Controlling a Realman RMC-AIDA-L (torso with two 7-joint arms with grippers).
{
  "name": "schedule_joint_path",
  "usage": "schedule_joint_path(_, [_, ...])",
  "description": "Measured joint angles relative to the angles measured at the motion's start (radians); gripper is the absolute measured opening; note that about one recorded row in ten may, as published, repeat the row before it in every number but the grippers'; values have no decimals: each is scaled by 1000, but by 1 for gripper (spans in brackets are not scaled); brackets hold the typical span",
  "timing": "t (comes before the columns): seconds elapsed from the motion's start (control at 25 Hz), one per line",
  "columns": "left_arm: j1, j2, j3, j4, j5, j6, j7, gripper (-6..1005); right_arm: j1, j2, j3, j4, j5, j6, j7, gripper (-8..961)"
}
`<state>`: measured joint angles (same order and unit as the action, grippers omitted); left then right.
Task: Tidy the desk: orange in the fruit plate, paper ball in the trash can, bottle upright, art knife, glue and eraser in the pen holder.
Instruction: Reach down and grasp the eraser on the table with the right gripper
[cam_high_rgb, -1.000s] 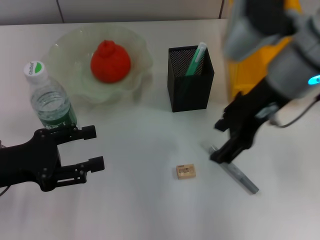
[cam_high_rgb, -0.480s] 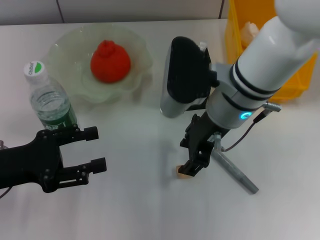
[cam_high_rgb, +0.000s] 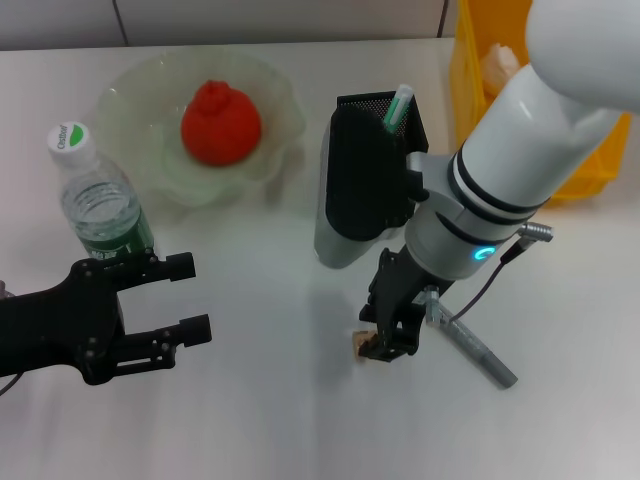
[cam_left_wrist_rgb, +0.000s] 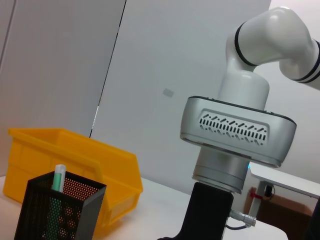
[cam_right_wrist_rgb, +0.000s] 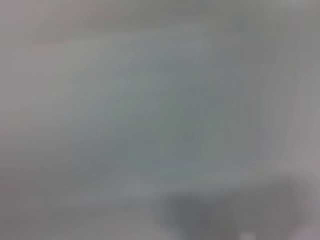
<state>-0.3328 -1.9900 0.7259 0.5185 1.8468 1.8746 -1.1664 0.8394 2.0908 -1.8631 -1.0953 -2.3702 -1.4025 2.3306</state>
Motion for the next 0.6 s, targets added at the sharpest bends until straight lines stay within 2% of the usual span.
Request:
schedule_joint_path(0.04, [0,0,0,0,0,0,0,770,0,0,-5,0,1,0,0,380])
schedule_joint_path(0.24, [0,0,-1,0,0,0,0,770,1,0,-32,6,2,9,-2,382])
schedule_joint_path(0.6, [1,1,-2,0,0,0,-1,770,1,1,-69,31,4,59,-2,315])
